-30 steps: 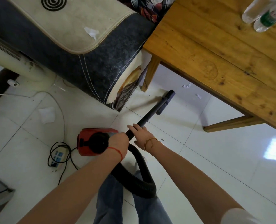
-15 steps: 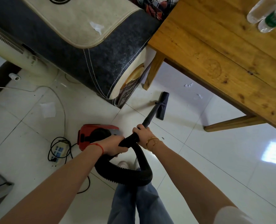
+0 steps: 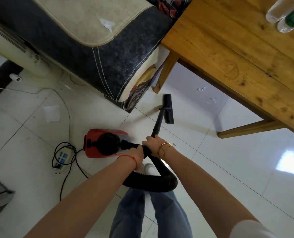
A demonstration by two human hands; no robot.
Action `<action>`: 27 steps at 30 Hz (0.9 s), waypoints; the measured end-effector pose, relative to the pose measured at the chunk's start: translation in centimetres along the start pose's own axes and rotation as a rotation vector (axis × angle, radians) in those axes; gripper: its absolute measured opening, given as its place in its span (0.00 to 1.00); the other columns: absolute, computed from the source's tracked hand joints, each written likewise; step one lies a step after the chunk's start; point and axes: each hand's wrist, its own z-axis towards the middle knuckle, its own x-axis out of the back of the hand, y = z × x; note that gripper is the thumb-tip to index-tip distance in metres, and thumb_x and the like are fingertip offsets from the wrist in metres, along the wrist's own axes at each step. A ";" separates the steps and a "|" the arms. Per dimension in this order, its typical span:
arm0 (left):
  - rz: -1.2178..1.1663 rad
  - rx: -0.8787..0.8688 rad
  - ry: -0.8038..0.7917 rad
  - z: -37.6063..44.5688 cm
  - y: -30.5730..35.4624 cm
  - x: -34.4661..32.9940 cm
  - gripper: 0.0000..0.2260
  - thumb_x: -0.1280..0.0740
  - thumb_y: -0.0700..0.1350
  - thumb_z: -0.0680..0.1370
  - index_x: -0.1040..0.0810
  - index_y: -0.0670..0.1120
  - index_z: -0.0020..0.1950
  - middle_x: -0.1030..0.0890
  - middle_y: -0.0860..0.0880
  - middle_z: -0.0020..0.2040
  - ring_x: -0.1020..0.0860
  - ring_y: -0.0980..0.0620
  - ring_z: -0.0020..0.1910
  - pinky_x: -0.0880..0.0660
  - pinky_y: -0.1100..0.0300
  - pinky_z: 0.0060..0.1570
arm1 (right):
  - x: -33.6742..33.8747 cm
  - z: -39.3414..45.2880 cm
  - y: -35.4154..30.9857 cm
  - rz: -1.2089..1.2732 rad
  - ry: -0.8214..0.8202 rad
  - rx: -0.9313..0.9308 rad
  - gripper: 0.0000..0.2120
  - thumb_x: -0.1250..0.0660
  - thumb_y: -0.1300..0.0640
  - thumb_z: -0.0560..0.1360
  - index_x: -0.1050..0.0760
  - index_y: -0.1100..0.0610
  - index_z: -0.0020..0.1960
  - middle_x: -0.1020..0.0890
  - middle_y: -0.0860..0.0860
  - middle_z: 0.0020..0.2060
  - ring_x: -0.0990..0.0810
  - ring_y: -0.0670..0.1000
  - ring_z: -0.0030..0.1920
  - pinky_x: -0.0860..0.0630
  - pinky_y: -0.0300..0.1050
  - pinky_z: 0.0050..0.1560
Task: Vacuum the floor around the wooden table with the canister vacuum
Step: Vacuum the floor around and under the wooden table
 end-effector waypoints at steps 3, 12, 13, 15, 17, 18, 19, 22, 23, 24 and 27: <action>0.013 -0.072 0.264 0.6 0.5 -1.3 0.22 0.37 0.48 0.78 0.38 0.41 0.68 0.25 0.42 0.59 0.21 0.44 0.53 0.30 0.57 0.42 | -0.5 -0.1 1.9 0.016 0.019 -0.002 0.18 0.34 0.59 0.74 0.31 0.55 0.63 0.28 0.56 0.58 0.27 0.62 0.57 0.28 0.54 0.60; -0.135 -0.055 0.505 3.9 5.4 -1.3 0.15 0.41 0.56 0.79 0.33 0.45 0.55 0.22 0.49 0.45 0.20 0.48 0.42 0.31 0.59 0.34 | -0.9 0.5 8.1 -0.125 0.088 0.102 0.21 0.35 0.62 0.74 0.33 0.54 0.65 0.28 0.56 0.59 0.27 0.63 0.56 0.29 0.56 0.61; -0.139 -0.047 0.504 4.3 6.1 -1.0 0.15 0.41 0.56 0.79 0.33 0.44 0.55 0.21 0.48 0.46 0.20 0.48 0.42 0.32 0.59 0.34 | -0.9 0.5 9.0 -0.139 0.096 0.116 0.21 0.35 0.62 0.74 0.33 0.54 0.66 0.28 0.56 0.60 0.27 0.63 0.56 0.29 0.55 0.62; -0.149 -0.036 0.509 5.1 7.4 -0.4 0.14 0.41 0.54 0.79 0.33 0.44 0.54 0.21 0.48 0.45 0.21 0.48 0.39 0.32 0.59 0.34 | -1.1 0.7 11.2 -0.120 0.138 0.156 0.21 0.35 0.62 0.74 0.33 0.53 0.65 0.29 0.55 0.61 0.26 0.62 0.56 0.30 0.53 0.62; -0.169 -0.055 0.517 6.0 8.4 -0.1 0.13 0.41 0.54 0.79 0.32 0.44 0.54 0.21 0.47 0.44 0.23 0.49 0.37 0.32 0.59 0.33 | -1.5 1.0 13.4 -0.034 0.169 0.175 0.24 0.34 0.64 0.72 0.34 0.52 0.66 0.29 0.53 0.62 0.25 0.61 0.56 0.27 0.53 0.59; -0.180 -0.069 0.519 6.6 8.8 0.0 0.13 0.41 0.54 0.79 0.33 0.44 0.53 0.21 0.47 0.44 0.22 0.48 0.37 0.32 0.59 0.33 | -1.6 0.9 14.5 0.004 0.176 0.172 0.28 0.33 0.64 0.72 0.36 0.52 0.68 0.30 0.53 0.64 0.26 0.61 0.57 0.26 0.53 0.59; -0.203 -0.078 0.518 7.1 9.0 -0.1 0.13 0.41 0.54 0.79 0.33 0.44 0.52 0.21 0.47 0.43 0.22 0.48 0.37 0.32 0.59 0.32 | -1.6 0.8 15.5 0.023 0.183 0.162 0.31 0.31 0.63 0.72 0.39 0.51 0.71 0.31 0.52 0.67 0.27 0.60 0.59 0.26 0.53 0.59; -0.313 -0.097 0.506 8.3 8.8 -0.2 0.13 0.41 0.55 0.79 0.34 0.45 0.49 0.23 0.48 0.40 0.23 0.49 0.36 0.32 0.59 0.30 | -1.7 0.8 18.3 0.022 0.221 0.120 0.38 0.29 0.59 0.71 0.45 0.50 0.75 0.42 0.51 0.74 0.35 0.61 0.66 0.26 0.55 0.60; -0.323 -0.104 0.502 8.6 8.5 -0.3 0.13 0.41 0.55 0.79 0.34 0.45 0.50 0.24 0.48 0.40 0.23 0.49 0.35 0.31 0.58 0.31 | -2.0 1.1 18.9 0.027 0.220 0.112 0.39 0.29 0.58 0.71 0.46 0.50 0.75 0.45 0.51 0.75 0.38 0.62 0.68 0.26 0.56 0.60; -0.317 -0.113 0.503 8.8 8.2 -0.4 0.13 0.41 0.55 0.79 0.34 0.45 0.51 0.24 0.49 0.40 0.24 0.50 0.35 0.31 0.59 0.30 | -2.3 1.5 19.4 0.045 0.208 0.107 0.39 0.29 0.57 0.71 0.46 0.49 0.75 0.46 0.51 0.76 0.41 0.63 0.70 0.27 0.57 0.61; -0.280 -0.138 0.525 9.7 7.7 -1.1 0.14 0.40 0.55 0.79 0.34 0.46 0.54 0.28 0.52 0.38 0.28 0.54 0.32 0.38 0.64 0.26 | -3.5 3.7 20.0 0.133 0.224 0.115 0.35 0.29 0.57 0.71 0.41 0.52 0.73 0.42 0.53 0.75 0.40 0.64 0.71 0.29 0.58 0.64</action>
